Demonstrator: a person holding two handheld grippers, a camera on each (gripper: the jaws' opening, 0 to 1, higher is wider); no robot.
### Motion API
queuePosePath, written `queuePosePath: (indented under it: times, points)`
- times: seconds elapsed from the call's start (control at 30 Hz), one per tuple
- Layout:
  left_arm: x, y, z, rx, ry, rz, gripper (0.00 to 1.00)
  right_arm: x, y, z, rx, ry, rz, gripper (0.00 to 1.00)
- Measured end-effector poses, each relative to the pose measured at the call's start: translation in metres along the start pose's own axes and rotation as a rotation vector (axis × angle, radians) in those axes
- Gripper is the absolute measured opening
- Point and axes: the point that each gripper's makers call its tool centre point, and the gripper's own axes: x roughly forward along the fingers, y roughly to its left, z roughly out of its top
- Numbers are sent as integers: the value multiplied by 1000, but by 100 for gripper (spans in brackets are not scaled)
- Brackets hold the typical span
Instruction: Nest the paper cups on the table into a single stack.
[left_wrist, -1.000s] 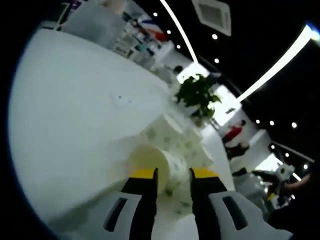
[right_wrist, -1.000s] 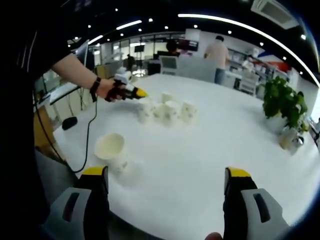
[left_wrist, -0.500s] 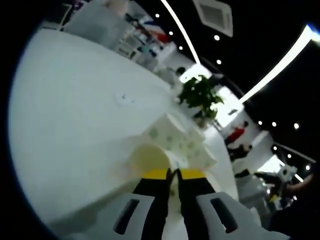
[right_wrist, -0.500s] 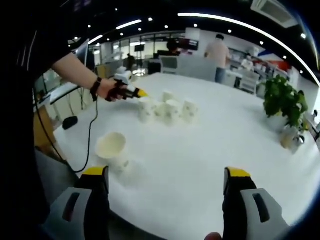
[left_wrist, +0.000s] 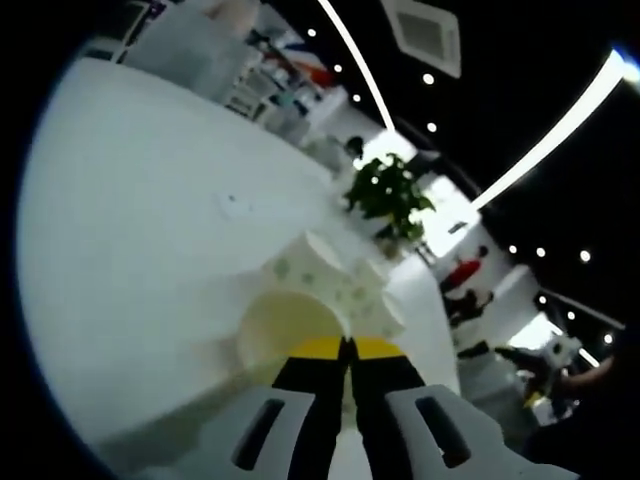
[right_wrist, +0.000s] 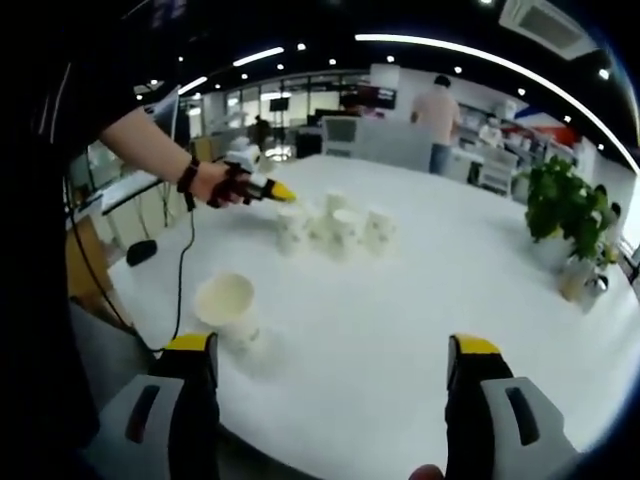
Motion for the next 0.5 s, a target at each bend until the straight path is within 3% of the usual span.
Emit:
queuePosePath:
  times: [0.17, 0.33, 0.5]
  points:
    - [-9, -10, 8, -11, -19, 9, 0, -4, -3, 3, -4, -13, 1, 93]
    - [-19, -22, 18, 35, -38, 33, 0, -6, -6, 5, -5, -30, 0, 93]
    - [-33, -46, 26, 37, -69, 34, 0, -4, -9, 4, -11, -34, 22, 93]
